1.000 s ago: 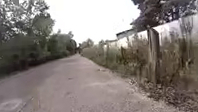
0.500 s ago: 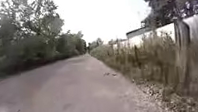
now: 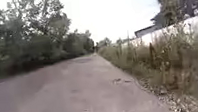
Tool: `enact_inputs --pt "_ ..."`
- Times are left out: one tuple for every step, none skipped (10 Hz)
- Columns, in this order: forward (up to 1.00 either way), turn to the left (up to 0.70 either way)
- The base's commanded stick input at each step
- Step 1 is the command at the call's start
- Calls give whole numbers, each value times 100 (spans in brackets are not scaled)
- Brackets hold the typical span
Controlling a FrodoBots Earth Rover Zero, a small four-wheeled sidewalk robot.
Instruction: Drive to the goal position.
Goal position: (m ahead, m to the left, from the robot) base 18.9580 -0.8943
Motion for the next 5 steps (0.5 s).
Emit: enact_inputs --pt "100 -3" --pt "100 -5" --pt "100 -7" --pt "100 -10" --pt "100 -12"
